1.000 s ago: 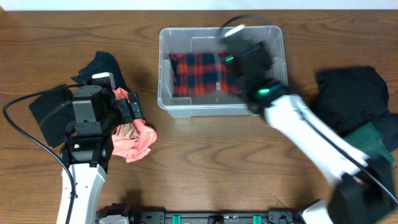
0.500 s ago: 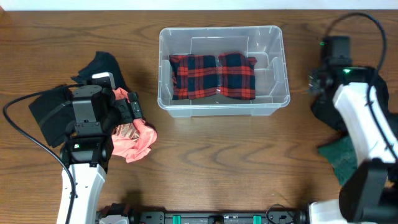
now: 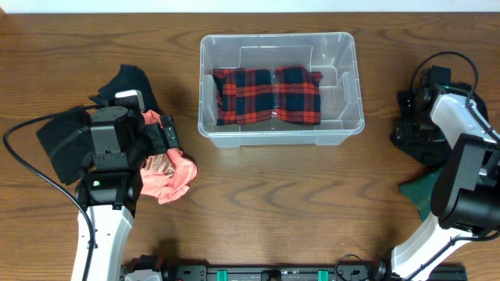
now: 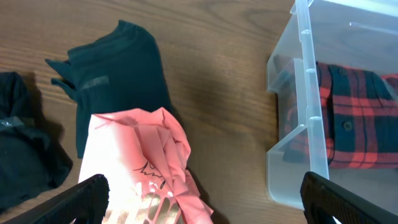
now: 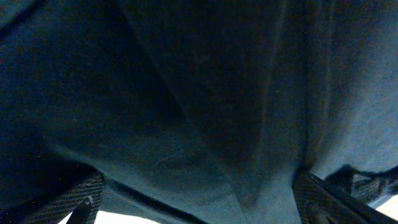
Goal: Pack container
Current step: 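Grasp the folded black garment on the right with the right gripper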
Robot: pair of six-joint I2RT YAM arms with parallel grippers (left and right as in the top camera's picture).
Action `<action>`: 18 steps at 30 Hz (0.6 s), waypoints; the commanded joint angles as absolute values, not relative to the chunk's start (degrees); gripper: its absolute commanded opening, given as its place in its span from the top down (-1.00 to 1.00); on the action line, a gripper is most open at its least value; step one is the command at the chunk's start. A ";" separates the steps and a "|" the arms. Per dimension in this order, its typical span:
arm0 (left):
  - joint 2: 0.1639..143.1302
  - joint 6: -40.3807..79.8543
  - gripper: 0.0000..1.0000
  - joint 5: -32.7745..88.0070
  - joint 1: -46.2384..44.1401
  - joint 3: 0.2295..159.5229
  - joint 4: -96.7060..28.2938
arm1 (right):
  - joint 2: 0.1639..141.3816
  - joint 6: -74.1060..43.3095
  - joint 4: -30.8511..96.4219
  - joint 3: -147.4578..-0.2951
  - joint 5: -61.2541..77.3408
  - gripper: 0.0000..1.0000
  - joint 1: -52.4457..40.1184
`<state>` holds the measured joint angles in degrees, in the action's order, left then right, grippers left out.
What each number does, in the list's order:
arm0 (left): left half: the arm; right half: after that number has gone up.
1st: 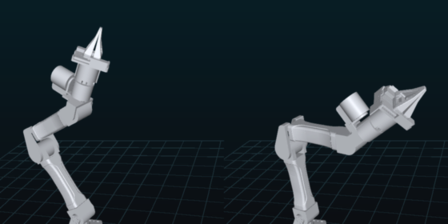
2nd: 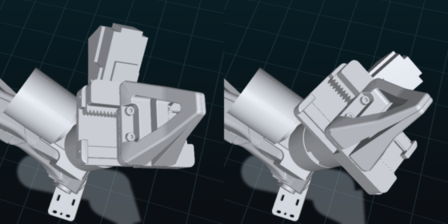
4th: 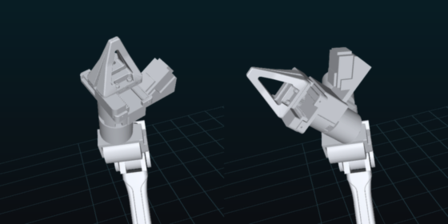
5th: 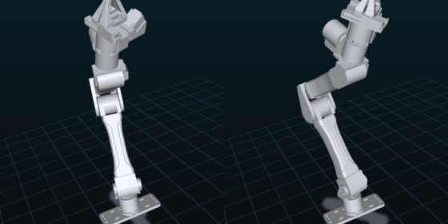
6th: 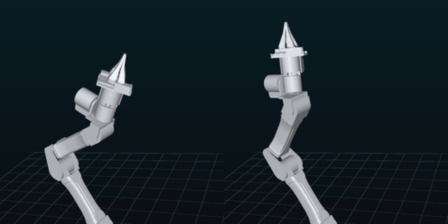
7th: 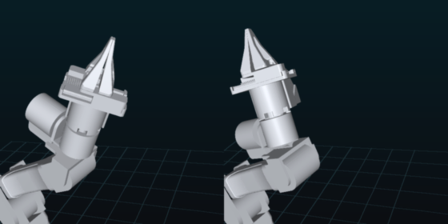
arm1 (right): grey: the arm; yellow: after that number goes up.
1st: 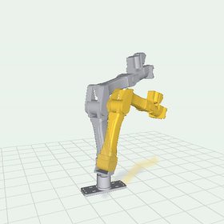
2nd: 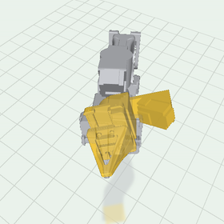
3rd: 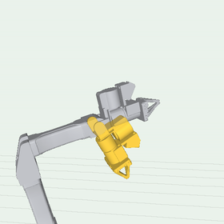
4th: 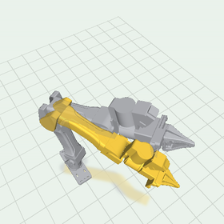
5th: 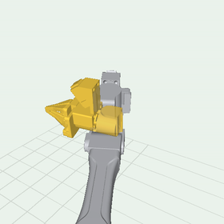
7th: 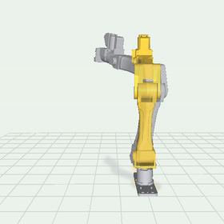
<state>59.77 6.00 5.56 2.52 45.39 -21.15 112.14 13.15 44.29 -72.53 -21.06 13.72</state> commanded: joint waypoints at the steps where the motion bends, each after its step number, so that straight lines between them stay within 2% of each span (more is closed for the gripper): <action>1: 59.86 5.96 -0.96 4.64 2.50 46.74 -20.69 | 118.02 15.22 42.06 -71.88 -20.88 -0.96 13.93; 4: 59.86 5.93 -0.96 4.64 2.50 46.74 -20.69 | 120.44 15.03 40.25 -71.88 -23.79 -0.95 14.04; 6: 59.86 5.93 -0.96 4.64 2.50 46.74 -20.69 | 121.45 14.55 38.37 -71.88 -27.18 -0.82 14.09; 8: 59.86 5.93 -0.96 4.64 2.50 46.74 -20.69 | 121.73 14.20 36.18 -71.88 -29.52 -0.56 14.20; 9: 59.86 5.93 -0.96 4.64 2.50 46.74 -20.69 | 121.73 14.20 34.98 -71.88 -29.65 -0.37 14.20; 11: 59.86 5.93 -0.96 4.64 2.50 46.74 -20.69 | 121.71 14.15 33.41 -71.88 -29.56 0.14 14.20; 12: 59.86 5.93 -0.96 4.64 2.50 46.74 -20.69 | 121.71 13.91 33.10 -71.88 -29.56 0.27 14.20; 16: 59.86 5.93 -0.96 4.64 2.50 46.74 -20.71 | 121.71 10.13 32.23 -71.88 -29.54 0.38 14.17; 18: 59.86 5.93 -0.96 4.64 2.50 46.74 -20.69 | 121.71 9.17 31.97 -71.88 -29.26 0.62 14.17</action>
<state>59.77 6.00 5.56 2.52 45.39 -20.75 117.62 12.69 31.83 -74.19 -32.32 13.47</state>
